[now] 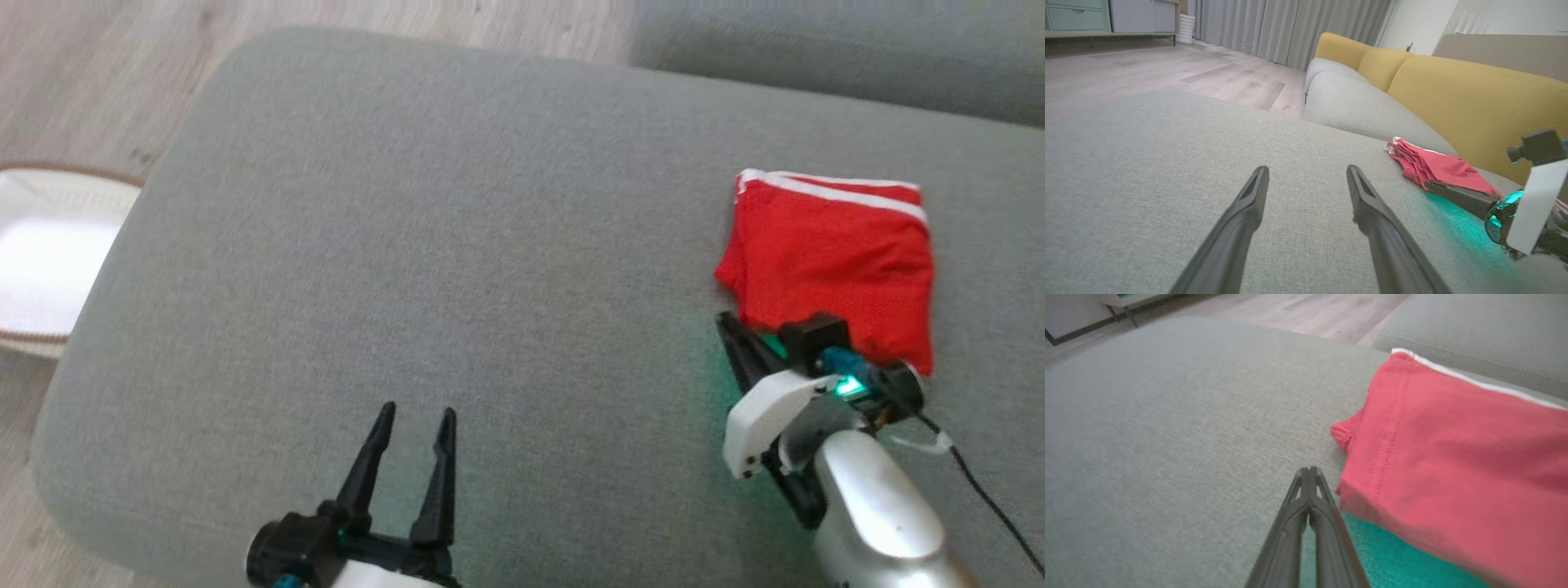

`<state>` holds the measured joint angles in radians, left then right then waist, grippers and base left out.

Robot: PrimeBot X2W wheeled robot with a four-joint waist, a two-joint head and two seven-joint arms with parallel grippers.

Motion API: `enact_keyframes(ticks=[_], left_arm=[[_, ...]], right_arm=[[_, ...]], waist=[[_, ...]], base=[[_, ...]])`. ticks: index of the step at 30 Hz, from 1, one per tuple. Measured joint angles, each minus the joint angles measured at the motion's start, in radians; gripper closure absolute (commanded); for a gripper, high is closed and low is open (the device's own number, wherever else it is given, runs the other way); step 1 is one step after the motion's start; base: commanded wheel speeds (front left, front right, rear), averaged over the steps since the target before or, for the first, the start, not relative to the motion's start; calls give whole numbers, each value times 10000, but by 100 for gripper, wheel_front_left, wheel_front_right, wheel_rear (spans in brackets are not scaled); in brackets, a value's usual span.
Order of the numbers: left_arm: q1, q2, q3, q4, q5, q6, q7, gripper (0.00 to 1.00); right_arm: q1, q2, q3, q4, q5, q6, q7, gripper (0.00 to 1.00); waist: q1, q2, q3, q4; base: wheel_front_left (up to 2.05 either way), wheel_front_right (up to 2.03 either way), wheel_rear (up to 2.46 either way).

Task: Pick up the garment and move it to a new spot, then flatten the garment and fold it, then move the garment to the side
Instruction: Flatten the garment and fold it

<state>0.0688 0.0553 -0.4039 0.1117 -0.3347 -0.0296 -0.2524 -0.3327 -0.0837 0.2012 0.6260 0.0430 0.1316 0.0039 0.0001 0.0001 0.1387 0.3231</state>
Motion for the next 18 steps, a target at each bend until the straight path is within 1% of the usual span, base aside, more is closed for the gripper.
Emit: enact_keyframes(ticks=[2,3,5,6,7,11,15,18], left_arm=[[21,6,226,134,17,-8,0,0],[53,4,280,184,19,-13,0,0],[201,-4,476,303,128,-42,0,0],[301,4,560,403,205,-58,0,0],[404,6,639,497,257,-71,0,0],[719,59,913,940,458,-163,0,0],[825,100,1233,1221,522,-326,2,0],[831,105,1457,1465,625,-337,2,0]], right_arm=[[94,121,198,-67,128,0,-430,100],[201,130,178,-142,125,0,-612,90],[529,128,23,-370,69,0,-984,51],[750,130,-119,-523,65,0,-1206,9],[984,125,-299,-715,-4,0,-1457,0],[1974,111,-965,-1467,-194,0,-2104,0],[2899,105,-1578,-2253,-59,0,-2380,0],[3567,56,-1946,-2606,94,0,-2451,0]], waist=[[-1,0,-327,-177],[-1,0,-452,-240],[-1,0,-720,-381],[-2,0,-858,-455],[-2,0,-992,-528],[-3,0,-1506,-839],[-3,0,-1821,-1193],[-2,0,-2009,-1394]], base=[[0,0,0],[0,0,0],[0,0,0],[0,0,0],[0,0,0],[0,0,0],[0,0,0],[0,0,0]])
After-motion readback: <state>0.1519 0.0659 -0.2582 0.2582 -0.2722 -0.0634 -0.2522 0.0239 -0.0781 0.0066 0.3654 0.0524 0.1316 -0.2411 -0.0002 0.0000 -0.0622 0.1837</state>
